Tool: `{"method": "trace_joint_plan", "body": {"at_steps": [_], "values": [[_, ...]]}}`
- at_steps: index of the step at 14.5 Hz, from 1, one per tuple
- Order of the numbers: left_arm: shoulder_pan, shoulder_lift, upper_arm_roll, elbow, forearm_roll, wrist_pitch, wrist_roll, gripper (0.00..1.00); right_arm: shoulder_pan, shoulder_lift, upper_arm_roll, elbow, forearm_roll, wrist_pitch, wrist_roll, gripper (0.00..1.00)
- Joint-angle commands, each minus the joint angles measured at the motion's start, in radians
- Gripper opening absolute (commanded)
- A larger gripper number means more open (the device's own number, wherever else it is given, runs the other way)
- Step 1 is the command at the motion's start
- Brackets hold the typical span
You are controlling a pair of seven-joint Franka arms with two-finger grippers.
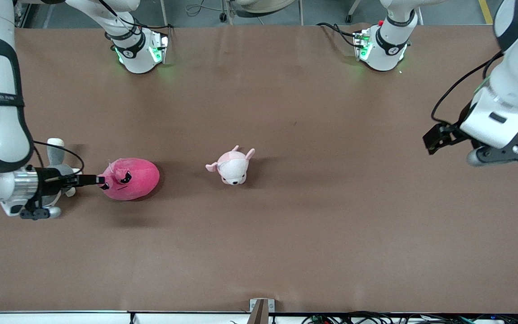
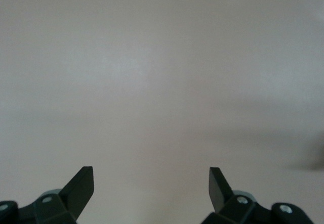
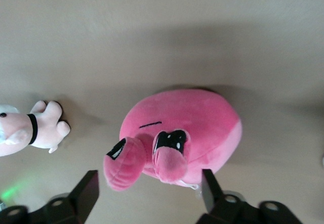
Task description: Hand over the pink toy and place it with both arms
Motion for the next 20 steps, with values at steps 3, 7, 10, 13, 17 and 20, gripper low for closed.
{"method": "trace_joint_plan", "body": {"at_steps": [3,7,10,13,17,20], "values": [[-0.073,-0.148,0.170,-0.097,-0.093,-0.046,0.142,1.00,-0.008,-0.152,0.010,0.022,-0.181,-0.022,0.002,1.00],[-0.122,-0.197,0.275,-0.129,-0.167,-0.075,0.152,1.00,0.006,-0.280,0.017,0.024,-0.298,-0.024,0.107,1.00],[-0.139,-0.251,0.315,-0.192,-0.210,-0.078,0.153,1.00,0.010,-0.367,0.017,0.016,-0.334,-0.060,0.121,1.00],[-0.166,-0.280,0.342,-0.224,-0.218,-0.075,0.152,1.00,0.007,-0.432,0.014,-0.007,-0.338,-0.062,0.170,1.00],[-0.171,-0.321,0.342,-0.293,-0.213,-0.024,0.158,1.00,0.013,-0.516,0.019,-0.117,-0.390,-0.004,0.170,1.00],[-0.179,-0.345,0.327,-0.356,-0.206,0.030,0.156,1.00,0.017,-0.591,0.019,-0.232,-0.390,0.041,0.175,1.00]]}}
